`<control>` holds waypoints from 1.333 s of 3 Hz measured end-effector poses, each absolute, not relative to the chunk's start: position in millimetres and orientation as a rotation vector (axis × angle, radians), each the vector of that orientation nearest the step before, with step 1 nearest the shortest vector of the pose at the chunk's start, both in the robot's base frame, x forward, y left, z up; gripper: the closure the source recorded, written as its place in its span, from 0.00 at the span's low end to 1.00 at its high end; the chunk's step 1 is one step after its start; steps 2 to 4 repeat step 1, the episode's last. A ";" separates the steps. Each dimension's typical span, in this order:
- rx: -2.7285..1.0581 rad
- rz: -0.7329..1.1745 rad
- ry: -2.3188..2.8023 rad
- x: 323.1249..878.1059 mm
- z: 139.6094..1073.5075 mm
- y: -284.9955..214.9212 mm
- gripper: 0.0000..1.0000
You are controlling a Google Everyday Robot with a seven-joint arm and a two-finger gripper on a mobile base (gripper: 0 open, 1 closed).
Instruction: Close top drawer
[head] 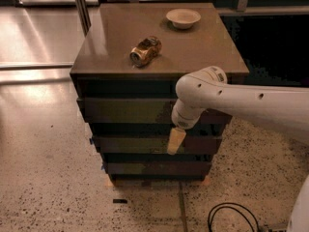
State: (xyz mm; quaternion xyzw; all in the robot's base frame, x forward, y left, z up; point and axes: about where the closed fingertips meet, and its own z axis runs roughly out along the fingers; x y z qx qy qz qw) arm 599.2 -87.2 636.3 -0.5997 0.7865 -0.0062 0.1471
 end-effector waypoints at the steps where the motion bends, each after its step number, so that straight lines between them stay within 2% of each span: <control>1: -1.726 -0.019 2.263 599.4 636.4 -87.3 0.00; 4: -1.726 -0.019 2.263 599.4 636.4 -87.3 0.00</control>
Offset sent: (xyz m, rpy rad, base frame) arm 0.0000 0.0000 0.0000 0.0000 0.0000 0.0000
